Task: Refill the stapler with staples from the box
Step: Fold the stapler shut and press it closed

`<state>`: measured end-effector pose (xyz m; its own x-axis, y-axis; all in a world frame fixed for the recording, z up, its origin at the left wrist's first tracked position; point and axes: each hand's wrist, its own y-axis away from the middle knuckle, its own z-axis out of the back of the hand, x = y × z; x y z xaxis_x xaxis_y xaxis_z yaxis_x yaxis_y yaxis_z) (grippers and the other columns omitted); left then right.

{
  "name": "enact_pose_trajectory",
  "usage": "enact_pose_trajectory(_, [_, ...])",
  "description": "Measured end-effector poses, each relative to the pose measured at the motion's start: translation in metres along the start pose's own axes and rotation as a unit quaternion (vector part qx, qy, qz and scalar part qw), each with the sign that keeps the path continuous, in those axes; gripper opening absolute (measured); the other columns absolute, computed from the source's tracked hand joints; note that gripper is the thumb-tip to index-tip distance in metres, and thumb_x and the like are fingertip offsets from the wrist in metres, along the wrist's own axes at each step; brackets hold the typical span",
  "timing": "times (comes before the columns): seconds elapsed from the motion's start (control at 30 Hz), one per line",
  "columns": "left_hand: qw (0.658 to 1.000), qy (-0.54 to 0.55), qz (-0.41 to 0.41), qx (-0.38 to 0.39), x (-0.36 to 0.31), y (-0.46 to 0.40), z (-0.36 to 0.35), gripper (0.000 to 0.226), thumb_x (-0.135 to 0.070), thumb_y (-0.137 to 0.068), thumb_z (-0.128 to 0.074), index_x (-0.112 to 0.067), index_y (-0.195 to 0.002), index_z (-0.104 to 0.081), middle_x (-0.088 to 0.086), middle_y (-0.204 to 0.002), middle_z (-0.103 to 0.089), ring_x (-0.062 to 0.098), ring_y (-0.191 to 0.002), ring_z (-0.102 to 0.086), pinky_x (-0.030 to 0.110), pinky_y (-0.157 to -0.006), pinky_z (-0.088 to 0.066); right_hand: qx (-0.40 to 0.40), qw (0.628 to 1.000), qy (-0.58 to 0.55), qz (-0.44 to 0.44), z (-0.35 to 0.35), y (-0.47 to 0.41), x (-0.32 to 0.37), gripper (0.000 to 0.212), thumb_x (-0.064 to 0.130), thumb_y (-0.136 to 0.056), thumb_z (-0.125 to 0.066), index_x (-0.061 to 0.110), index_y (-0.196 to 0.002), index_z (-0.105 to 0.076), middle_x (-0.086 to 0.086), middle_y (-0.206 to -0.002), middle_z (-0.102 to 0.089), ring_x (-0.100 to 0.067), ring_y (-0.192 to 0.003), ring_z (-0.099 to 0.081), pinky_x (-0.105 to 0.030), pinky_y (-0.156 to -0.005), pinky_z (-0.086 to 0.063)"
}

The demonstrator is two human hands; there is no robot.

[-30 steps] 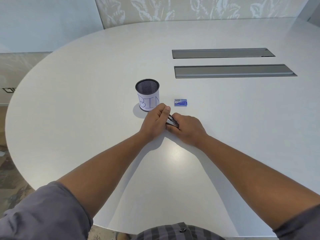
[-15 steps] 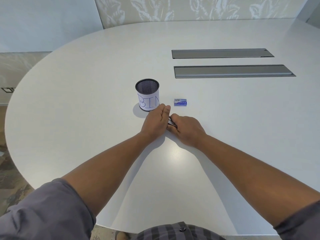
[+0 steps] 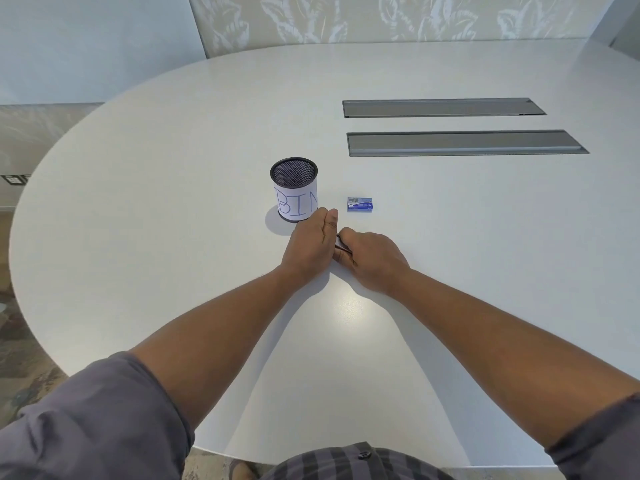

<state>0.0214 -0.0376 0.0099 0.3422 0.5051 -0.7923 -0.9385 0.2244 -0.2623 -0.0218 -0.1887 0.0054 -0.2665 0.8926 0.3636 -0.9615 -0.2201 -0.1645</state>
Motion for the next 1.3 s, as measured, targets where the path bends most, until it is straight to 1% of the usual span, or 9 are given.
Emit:
enact_pose_trajectory(0.2, [0.999, 0.031, 0.003, -0.013, 0.001, 0.002, -0.001, 0.043, -0.043, -0.105, -0.034, -0.011, -0.077, -0.041, -0.006, -0.064, -0.041, 0.009, -0.062, -0.038, 0.024, -0.056, -0.033, -0.007, 1.0, -0.01, 0.0, -0.002, -0.001, -0.002, 0.044, 0.059, -0.102, -0.041, 0.017, -0.087, -0.037, 0.001, -0.065, -0.05, -0.033, -0.063, -0.051, -0.042, -0.058, -0.042])
enact_pose_trajectory(0.33, [0.999, 0.053, 0.006, -0.004, 0.004, 0.001, 0.001, 0.043, -0.042, -0.105, -0.036, -0.01, -0.077, -0.044, -0.002, -0.065, -0.047, 0.007, -0.061, -0.04, 0.025, -0.057, -0.037, -0.031, 0.998, -0.047, -0.002, -0.003, 0.0, -0.005, 0.042, 0.06, -0.098, -0.048, 0.02, -0.1, -0.041, 0.003, -0.071, -0.057, -0.032, -0.065, -0.056, -0.04, -0.058, -0.044])
enact_pose_trajectory(0.47, [1.0, 0.026, -0.017, 0.001, 0.005, 0.001, 0.002, 0.042, -0.039, -0.104, -0.038, -0.008, -0.079, -0.051, 0.008, -0.073, -0.056, 0.018, -0.071, -0.05, 0.031, -0.063, -0.039, -0.069, 0.994, -0.08, -0.003, -0.003, 0.002, -0.008, 0.034, 0.057, -0.094, -0.058, 0.025, -0.099, -0.046, 0.008, -0.082, -0.056, -0.022, -0.072, -0.052, -0.037, -0.061, -0.041])
enact_pose_trajectory(0.63, [0.998, -0.015, -0.054, 0.022, 0.007, 0.007, 0.005, 0.021, -0.027, -0.097, -0.059, -0.013, -0.109, -0.068, 0.001, -0.105, -0.067, 0.019, -0.104, -0.057, 0.032, -0.092, -0.044, -0.088, 0.991, -0.094, -0.048, 0.0, 0.005, -0.015, 0.032, 0.046, -0.093, -0.065, 0.019, -0.111, -0.062, 0.0, -0.102, -0.06, -0.024, -0.093, -0.053, -0.038, -0.076, -0.045])
enact_pose_trajectory(0.73, [0.993, -0.038, -0.081, 0.075, 0.006, 0.012, 0.011, 0.045, -0.028, -0.088, -0.06, -0.01, -0.129, -0.064, 0.001, -0.121, -0.064, 0.015, -0.115, -0.047, 0.034, -0.103, -0.038, -0.079, 0.989, -0.104, -0.07, 0.003, 0.007, -0.018, 0.031, 0.039, -0.093, -0.069, 0.017, -0.115, -0.065, -0.003, -0.108, -0.061, -0.026, -0.099, -0.053, -0.037, -0.081, -0.043])
enact_pose_trajectory(0.87, [0.982, -0.094, -0.11, 0.117, 0.01, 0.009, 0.016, 0.046, -0.023, -0.089, -0.07, -0.009, -0.131, -0.062, 0.007, -0.12, -0.063, 0.022, -0.114, -0.054, 0.034, -0.101, -0.042, -0.049, 0.995, -0.067, -0.063, 0.004, 0.005, -0.016, 0.031, 0.04, -0.093, -0.069, 0.02, -0.116, -0.067, -0.002, -0.108, -0.061, -0.027, -0.101, -0.052, -0.038, -0.085, -0.043])
enact_pose_trajectory(1.03, [0.978, -0.106, -0.116, 0.135, 0.014, 0.005, 0.021, 0.04, -0.022, -0.088, -0.075, -0.011, -0.125, -0.067, 0.007, -0.116, -0.065, 0.017, -0.109, -0.055, 0.021, -0.091, -0.037, -0.038, 0.997, -0.036, -0.06, 0.005, 0.004, -0.015, 0.03, 0.044, -0.096, -0.064, 0.023, -0.116, -0.068, -0.002, -0.107, -0.063, -0.026, -0.101, -0.052, -0.039, -0.084, -0.043])
enact_pose_trajectory(1.2, [0.98, -0.111, -0.099, 0.136, 0.016, 0.003, 0.021, 0.042, -0.02, -0.085, -0.079, -0.011, -0.124, -0.068, 0.006, -0.116, -0.063, 0.008, -0.103, -0.048, -0.002, -0.083, -0.028, -0.025, 0.997, -0.033, -0.061, 0.006, 0.005, -0.016, 0.031, 0.04, -0.096, -0.064, 0.023, -0.122, -0.068, -0.003, -0.112, -0.063, -0.028, -0.105, -0.053, -0.041, -0.089, -0.044])
enact_pose_trajectory(1.3, [0.98, -0.106, -0.086, 0.142, 0.012, 0.003, 0.022, 0.043, -0.02, -0.084, -0.079, -0.012, -0.125, -0.067, 0.005, -0.117, -0.063, 0.013, -0.107, -0.052, 0.012, -0.09, -0.033, -0.016, 0.997, -0.034, -0.07, 0.009, 0.007, -0.012, 0.032, 0.04, -0.096, -0.064, 0.023, -0.123, -0.068, -0.003, -0.113, -0.062, -0.029, -0.105, -0.052, -0.042, -0.092, -0.045])
